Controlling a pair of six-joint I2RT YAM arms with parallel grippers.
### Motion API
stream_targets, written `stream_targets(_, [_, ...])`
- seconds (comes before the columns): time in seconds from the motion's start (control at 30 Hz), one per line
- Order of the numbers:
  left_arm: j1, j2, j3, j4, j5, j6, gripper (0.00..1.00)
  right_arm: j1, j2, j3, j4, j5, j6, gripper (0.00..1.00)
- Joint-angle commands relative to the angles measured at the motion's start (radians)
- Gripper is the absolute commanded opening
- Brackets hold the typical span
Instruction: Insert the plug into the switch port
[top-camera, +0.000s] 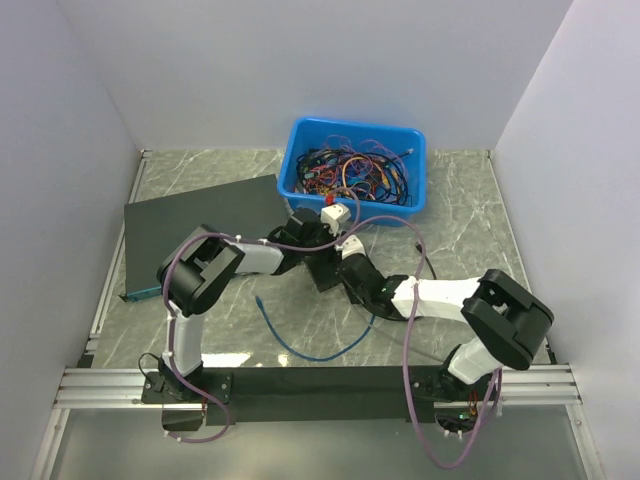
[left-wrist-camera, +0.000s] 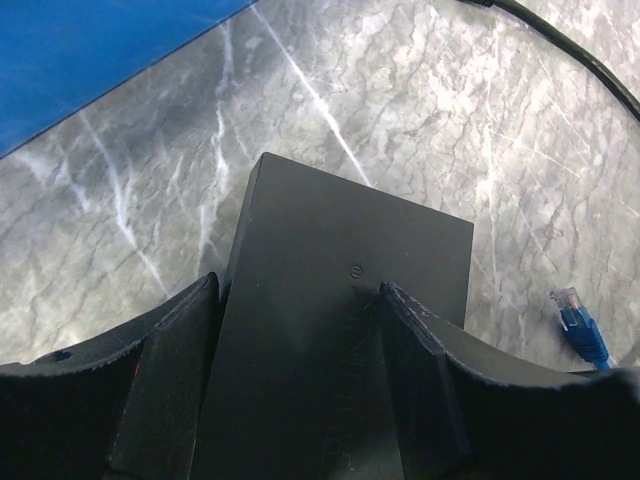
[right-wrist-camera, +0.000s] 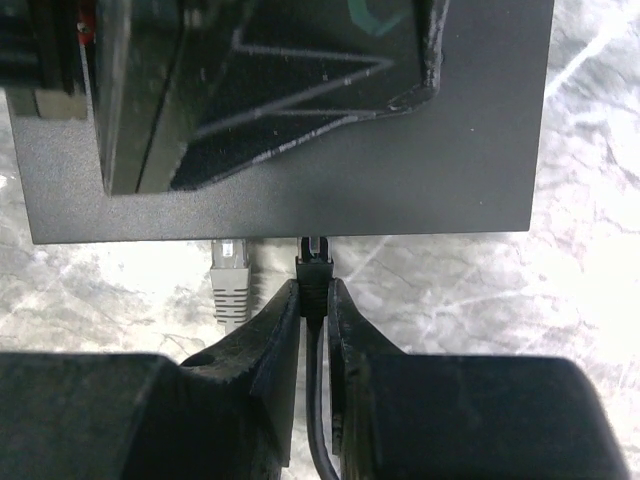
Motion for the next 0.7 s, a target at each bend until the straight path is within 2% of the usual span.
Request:
stream_targets(0.0, [-0.221, 0.074, -0.020, -0.344, 0.467, -0.076, 0.66, -0.039, -0.063, 0.039, 0.530, 0.109, 0.038, 0.00])
stream_targets(0.23, [-0.191, 0.101, 0.062, -0.445, 0.441, -0.025, 0.66, -0.030, -0.116, -0.035, 0.476, 0.144, 0.112, 0.00])
stream_targets(0.67, [-0.122, 0.055, 0.143, -0.646, 0.209, 0.036, 0.73, -0.018, -0.182, -0.050, 0.424, 0.163, 0.163, 0.00])
